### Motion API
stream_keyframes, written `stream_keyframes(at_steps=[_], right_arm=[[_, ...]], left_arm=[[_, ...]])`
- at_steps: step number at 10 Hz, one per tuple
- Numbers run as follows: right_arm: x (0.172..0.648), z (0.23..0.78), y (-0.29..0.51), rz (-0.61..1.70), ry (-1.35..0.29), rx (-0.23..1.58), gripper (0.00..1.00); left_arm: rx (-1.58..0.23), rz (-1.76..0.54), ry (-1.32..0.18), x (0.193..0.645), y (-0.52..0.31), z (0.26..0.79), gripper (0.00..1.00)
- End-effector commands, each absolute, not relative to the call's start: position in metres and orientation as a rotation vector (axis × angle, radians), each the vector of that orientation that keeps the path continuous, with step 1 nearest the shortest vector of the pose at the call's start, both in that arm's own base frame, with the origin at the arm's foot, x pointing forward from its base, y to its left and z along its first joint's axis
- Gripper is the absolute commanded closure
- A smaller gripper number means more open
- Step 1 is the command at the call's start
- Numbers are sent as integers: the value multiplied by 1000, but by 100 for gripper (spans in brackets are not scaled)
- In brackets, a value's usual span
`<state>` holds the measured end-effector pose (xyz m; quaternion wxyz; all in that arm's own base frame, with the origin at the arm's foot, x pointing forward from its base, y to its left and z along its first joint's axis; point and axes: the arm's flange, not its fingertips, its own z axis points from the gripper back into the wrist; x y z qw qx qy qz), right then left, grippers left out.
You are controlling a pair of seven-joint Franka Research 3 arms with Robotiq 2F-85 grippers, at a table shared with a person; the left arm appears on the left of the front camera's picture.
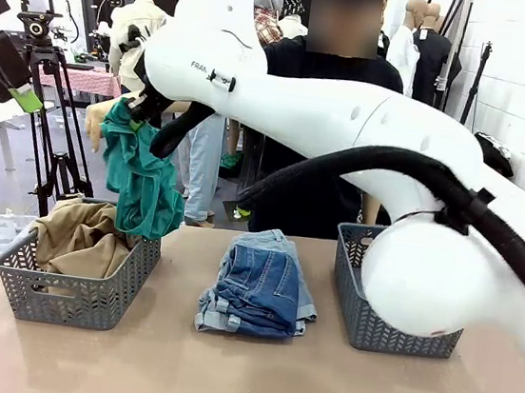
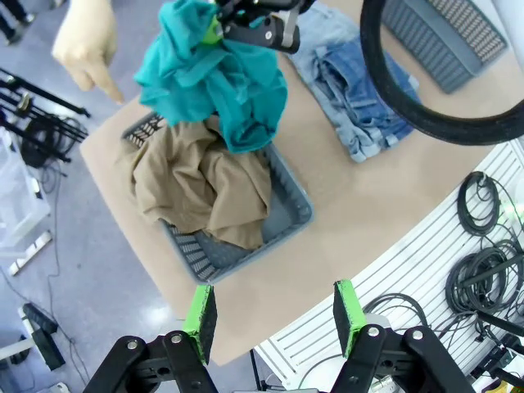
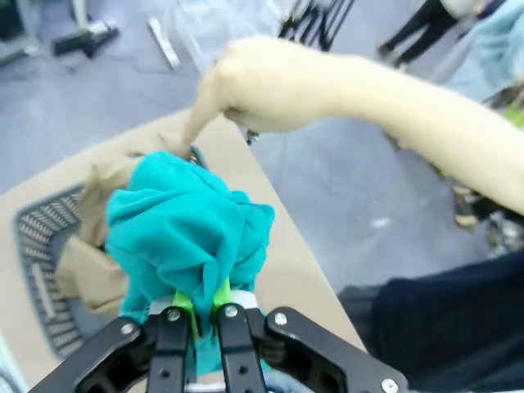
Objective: Sort the tops and bottoms.
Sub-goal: Sort the clothes according to human instructions.
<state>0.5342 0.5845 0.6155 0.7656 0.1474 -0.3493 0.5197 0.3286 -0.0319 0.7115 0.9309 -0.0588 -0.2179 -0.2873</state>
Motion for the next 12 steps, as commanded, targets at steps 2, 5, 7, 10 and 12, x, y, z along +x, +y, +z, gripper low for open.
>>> stream_keyframes(at_steps=[2, 5, 7, 10, 12], right_arm=[[577, 658, 642, 1187, -850, 398, 100], [570, 667, 654, 1243, -947, 439, 100], [565, 672, 657, 1253, -962, 441, 100], [590, 587, 656, 1171, -730, 624, 100], [594, 556, 663, 1193, -680, 660, 100]], left_arm=[[-121, -589, -443, 327, -32, 712, 25], [-121, -589, -443, 327, -32, 712, 25], [-121, -589, -443, 327, -32, 712, 25], [-121, -589, -443, 327, -32, 712, 25], [-121, -589, -443, 327, -32, 712, 25]])
